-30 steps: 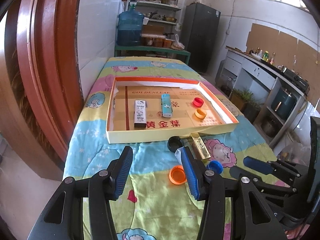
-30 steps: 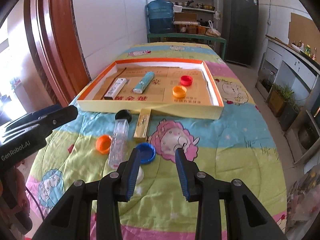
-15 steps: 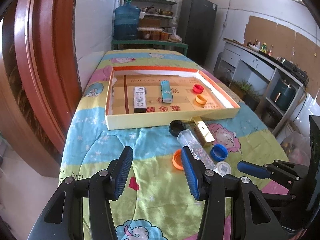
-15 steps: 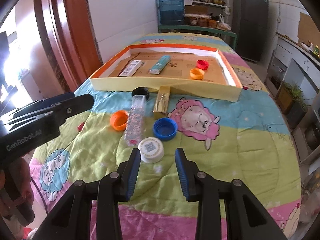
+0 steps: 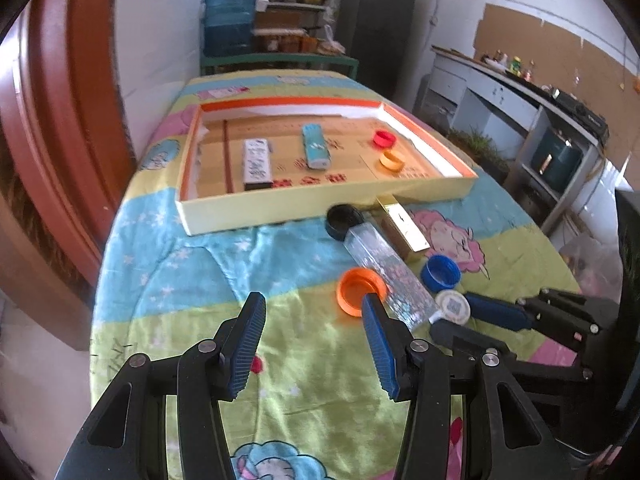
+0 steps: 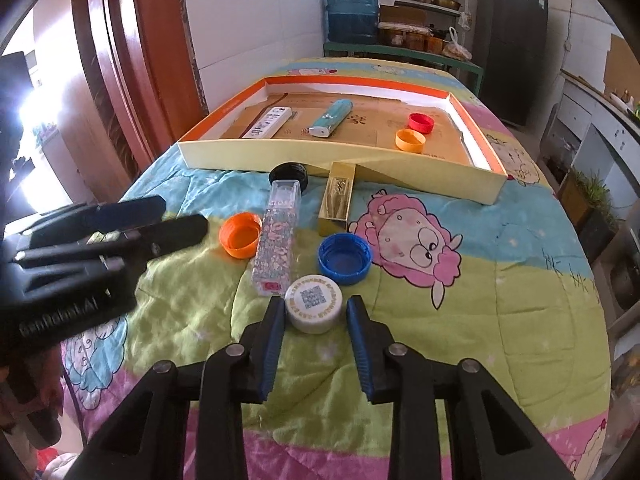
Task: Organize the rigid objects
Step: 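Grasp the orange lid with the left gripper while the right gripper grasps the white QR-code cap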
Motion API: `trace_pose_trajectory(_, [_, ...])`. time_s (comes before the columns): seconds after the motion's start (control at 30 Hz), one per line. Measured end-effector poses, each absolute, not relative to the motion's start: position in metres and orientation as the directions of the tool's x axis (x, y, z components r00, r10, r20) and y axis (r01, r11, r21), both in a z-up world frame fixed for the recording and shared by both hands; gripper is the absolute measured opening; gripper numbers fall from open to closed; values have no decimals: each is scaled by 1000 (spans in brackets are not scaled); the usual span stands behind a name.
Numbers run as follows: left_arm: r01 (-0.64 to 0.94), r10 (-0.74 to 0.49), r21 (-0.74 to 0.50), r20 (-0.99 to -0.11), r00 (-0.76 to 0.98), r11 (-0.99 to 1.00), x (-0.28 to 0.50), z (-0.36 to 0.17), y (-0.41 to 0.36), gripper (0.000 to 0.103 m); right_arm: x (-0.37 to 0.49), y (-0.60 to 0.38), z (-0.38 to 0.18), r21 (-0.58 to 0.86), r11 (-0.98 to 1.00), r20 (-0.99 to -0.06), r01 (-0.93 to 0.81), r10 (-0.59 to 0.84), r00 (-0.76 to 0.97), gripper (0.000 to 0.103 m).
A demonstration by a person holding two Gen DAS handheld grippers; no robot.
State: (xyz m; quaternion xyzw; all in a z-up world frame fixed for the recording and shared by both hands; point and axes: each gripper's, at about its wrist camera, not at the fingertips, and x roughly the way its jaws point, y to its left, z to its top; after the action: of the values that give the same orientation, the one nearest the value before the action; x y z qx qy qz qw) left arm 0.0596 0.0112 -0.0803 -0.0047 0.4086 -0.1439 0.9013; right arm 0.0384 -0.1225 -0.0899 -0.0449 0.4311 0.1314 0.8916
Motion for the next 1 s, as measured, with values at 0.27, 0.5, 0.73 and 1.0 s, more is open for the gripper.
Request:
trace_pose_trajectory(0.27, [334,-299,-121,-775,557,935,69,-94,-11,52,37,-131,-89,59,962,-779,-266,210,590,30])
trace_pose_trajectory(0.5, [349,-272,-74,-782,561,934,78,-95,-23,52,37,-139,-88,79,965,-778,-248,215,590,30])
trace_pose_trajectory(0.73, [344,-261,-63,-778,571,937,79,-94,-23,30,37,-144,-87,86,967,-776,-240,216,592,30])
trace_pose_trajectory(1.0, [309,-289,-122,-758,585,943,75,-90,-12,30,36,-146,-83,86,967,-771,-238,216,599,30])
